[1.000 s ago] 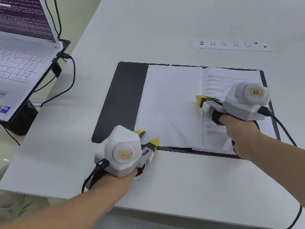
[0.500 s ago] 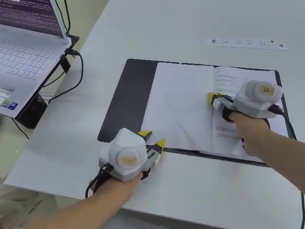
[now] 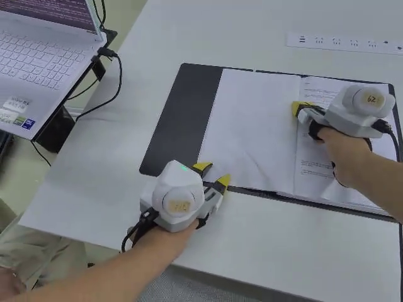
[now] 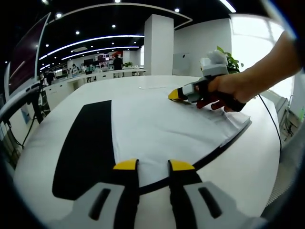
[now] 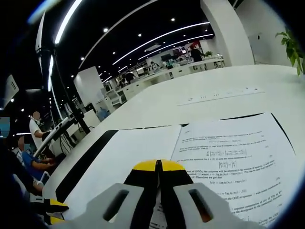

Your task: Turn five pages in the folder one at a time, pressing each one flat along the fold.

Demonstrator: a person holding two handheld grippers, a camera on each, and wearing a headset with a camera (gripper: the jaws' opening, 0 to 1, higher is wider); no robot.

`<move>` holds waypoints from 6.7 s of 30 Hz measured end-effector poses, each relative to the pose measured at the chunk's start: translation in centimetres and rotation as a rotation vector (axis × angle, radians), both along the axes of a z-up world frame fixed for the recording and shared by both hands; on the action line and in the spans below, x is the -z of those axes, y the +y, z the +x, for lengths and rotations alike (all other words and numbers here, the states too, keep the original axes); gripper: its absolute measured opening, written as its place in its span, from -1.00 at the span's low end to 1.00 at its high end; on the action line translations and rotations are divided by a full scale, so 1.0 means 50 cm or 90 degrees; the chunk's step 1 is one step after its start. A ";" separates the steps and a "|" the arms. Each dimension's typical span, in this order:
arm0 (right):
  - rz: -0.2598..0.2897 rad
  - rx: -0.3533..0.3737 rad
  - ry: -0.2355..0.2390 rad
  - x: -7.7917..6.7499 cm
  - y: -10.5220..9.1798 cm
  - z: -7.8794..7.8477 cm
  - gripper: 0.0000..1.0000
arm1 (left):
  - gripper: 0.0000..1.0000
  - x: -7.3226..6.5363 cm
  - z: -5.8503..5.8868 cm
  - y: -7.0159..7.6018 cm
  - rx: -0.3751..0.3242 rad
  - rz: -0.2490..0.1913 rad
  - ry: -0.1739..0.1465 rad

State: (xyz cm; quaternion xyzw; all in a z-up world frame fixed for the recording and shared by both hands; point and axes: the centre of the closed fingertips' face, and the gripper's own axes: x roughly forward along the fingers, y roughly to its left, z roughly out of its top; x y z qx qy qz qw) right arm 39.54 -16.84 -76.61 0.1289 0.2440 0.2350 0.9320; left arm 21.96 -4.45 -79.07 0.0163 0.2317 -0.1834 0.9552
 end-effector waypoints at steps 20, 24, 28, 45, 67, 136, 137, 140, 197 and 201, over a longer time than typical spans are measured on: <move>-0.051 0.012 -0.021 0.023 -0.015 0.146 -1.00 | -0.54 -0.004 -0.002 -0.001 -0.005 -0.008 -0.009; -0.063 0.015 -0.030 0.020 -0.013 0.154 -1.00 | -0.54 -0.005 -0.003 -0.001 -0.008 -0.011 -0.010; -0.065 0.019 -0.025 0.022 -0.016 0.165 -1.00 | -0.54 -0.005 -0.003 0.000 -0.007 -0.010 -0.010; -0.061 0.006 -0.015 0.034 -0.015 0.152 -1.00 | -0.54 -0.004 -0.002 0.000 -0.010 -0.013 -0.010; -0.031 -0.015 0.003 0.001 0.005 -0.002 -1.00 | -0.54 -0.004 -0.003 -0.001 -0.012 -0.015 -0.011; 0.009 -0.079 0.064 0.020 0.004 -0.331 -1.00 | -0.54 -0.008 -0.007 -0.001 -0.006 -0.015 -0.007; 0.009 -0.079 0.065 0.021 0.003 -0.335 -1.00 | -0.54 -0.008 -0.007 -0.001 -0.006 -0.014 -0.006; 0.012 -0.079 0.067 0.024 0.002 -0.348 -1.00 | -0.54 -0.008 -0.006 -0.002 -0.005 -0.013 -0.006; 0.040 -0.013 0.067 -0.100 -0.116 -0.449 -1.00 | -0.11 -0.117 -0.049 -0.041 0.018 -0.060 0.044; 0.033 -0.014 0.069 -0.117 -0.131 -0.460 -1.00 | -0.06 -0.152 -0.066 -0.037 0.020 -0.073 0.032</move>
